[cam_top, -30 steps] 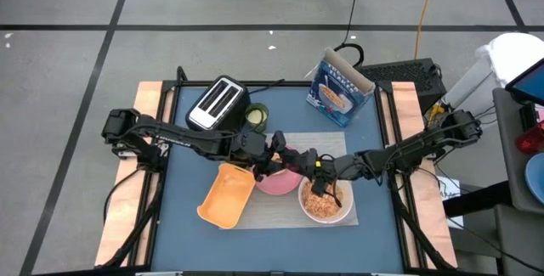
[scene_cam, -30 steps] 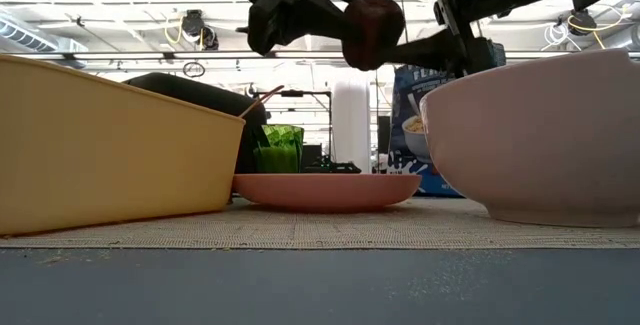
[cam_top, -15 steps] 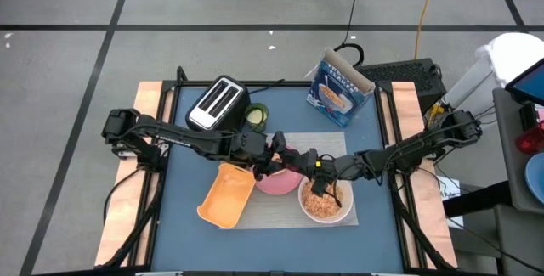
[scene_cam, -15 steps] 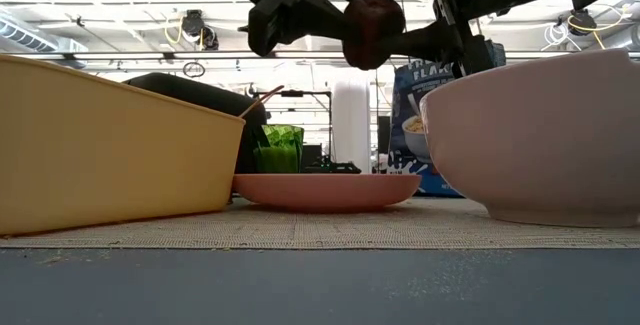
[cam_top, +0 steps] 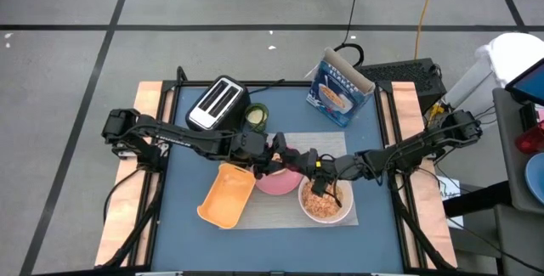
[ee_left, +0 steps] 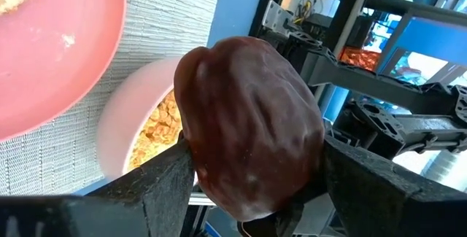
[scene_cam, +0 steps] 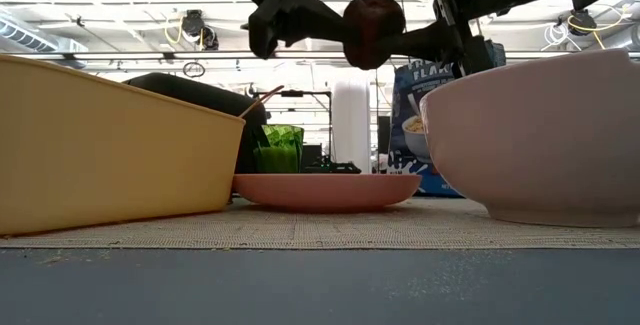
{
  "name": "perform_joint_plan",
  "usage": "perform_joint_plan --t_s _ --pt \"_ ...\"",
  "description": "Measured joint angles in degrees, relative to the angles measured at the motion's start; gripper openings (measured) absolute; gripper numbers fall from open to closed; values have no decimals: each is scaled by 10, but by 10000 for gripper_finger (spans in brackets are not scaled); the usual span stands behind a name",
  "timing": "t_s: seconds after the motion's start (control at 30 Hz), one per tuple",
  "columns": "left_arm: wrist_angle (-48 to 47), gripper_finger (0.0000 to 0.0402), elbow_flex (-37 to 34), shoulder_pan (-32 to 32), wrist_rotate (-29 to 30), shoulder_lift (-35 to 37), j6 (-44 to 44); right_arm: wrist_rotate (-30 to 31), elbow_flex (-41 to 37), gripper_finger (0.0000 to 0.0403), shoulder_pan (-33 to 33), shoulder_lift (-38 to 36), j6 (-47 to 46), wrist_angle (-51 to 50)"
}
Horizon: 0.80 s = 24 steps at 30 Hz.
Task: Arrange a breakfast setting
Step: Put the red apple on the gray placemat
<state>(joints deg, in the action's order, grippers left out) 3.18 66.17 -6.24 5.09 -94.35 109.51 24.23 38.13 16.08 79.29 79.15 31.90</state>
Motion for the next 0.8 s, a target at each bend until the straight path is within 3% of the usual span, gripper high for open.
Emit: perform_joint_plan --t_s 0.53,0.8 --pt "0 283 0 0 1 0 -30 -1 0 263 0 0 14 0" --pt "-2 283 0 2 36 0 -32 0 0 264 -1 0 22 0"
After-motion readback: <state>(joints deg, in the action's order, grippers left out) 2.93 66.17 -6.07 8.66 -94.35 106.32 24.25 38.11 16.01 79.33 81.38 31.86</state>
